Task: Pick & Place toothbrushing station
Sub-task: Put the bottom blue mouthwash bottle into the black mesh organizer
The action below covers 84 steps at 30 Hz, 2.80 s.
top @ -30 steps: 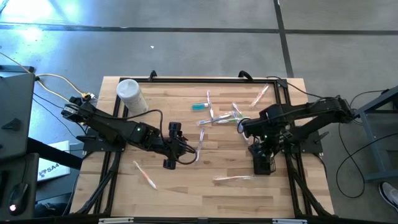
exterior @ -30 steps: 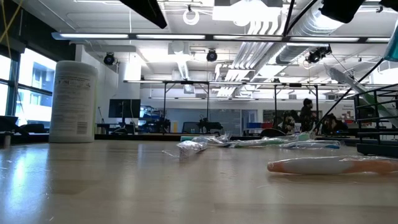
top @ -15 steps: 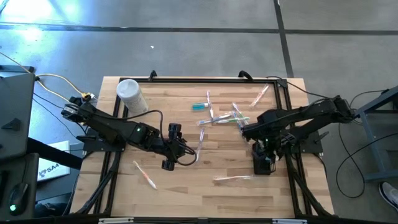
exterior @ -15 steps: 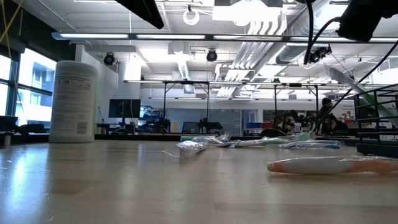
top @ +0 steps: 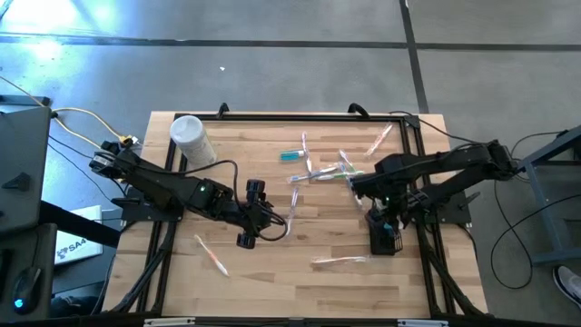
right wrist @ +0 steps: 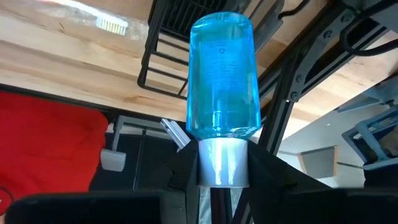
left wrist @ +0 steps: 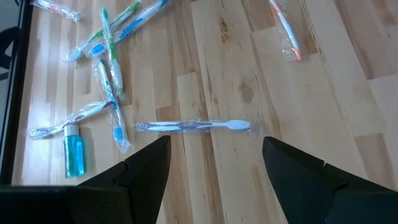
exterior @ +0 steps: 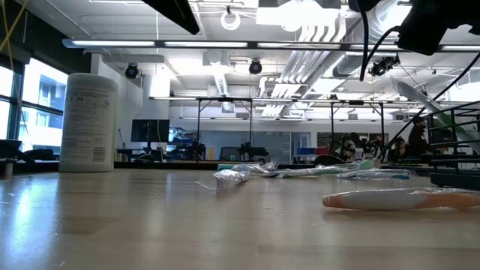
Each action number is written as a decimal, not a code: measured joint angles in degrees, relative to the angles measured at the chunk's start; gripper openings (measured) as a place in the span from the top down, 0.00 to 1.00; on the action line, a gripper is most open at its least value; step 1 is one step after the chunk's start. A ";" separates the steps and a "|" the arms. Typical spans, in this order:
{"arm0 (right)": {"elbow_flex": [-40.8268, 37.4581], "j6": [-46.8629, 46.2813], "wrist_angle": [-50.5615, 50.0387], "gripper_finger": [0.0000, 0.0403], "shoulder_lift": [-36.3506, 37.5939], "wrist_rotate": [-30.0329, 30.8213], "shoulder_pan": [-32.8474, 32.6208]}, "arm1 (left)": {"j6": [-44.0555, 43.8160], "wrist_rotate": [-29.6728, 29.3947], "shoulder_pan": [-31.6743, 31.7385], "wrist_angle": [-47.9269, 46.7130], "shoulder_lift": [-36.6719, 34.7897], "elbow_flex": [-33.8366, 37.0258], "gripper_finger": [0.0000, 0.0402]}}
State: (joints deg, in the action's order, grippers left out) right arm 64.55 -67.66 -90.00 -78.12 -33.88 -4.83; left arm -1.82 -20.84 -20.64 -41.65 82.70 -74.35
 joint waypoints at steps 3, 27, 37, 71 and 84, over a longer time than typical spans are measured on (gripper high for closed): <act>0.00 0.04 0.06 0.78 -0.09 0.46 0.54 | -0.01 0.00 0.00 -0.12 0.00 0.01 0.38; 0.04 3.19 1.29 0.78 -4.81 3.45 1.91 | -0.01 0.04 0.00 -0.57 0.02 0.01 0.38; 0.04 2.99 1.25 0.78 -4.81 3.92 1.91 | -0.17 0.07 0.00 0.32 0.02 2.98 0.38; -4.57 1.40 7.16 0.78 -4.83 2.06 1.80 | -0.01 0.04 0.00 1.55 0.02 3.17 0.38; -4.57 1.43 9.47 0.78 -8.11 -0.25 1.02 | -0.01 0.04 0.00 1.52 0.02 3.17 0.38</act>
State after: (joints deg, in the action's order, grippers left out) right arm 59.99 -66.23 -80.53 -86.24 -34.12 -3.81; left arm -1.83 -20.80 -20.64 -40.13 82.72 -71.18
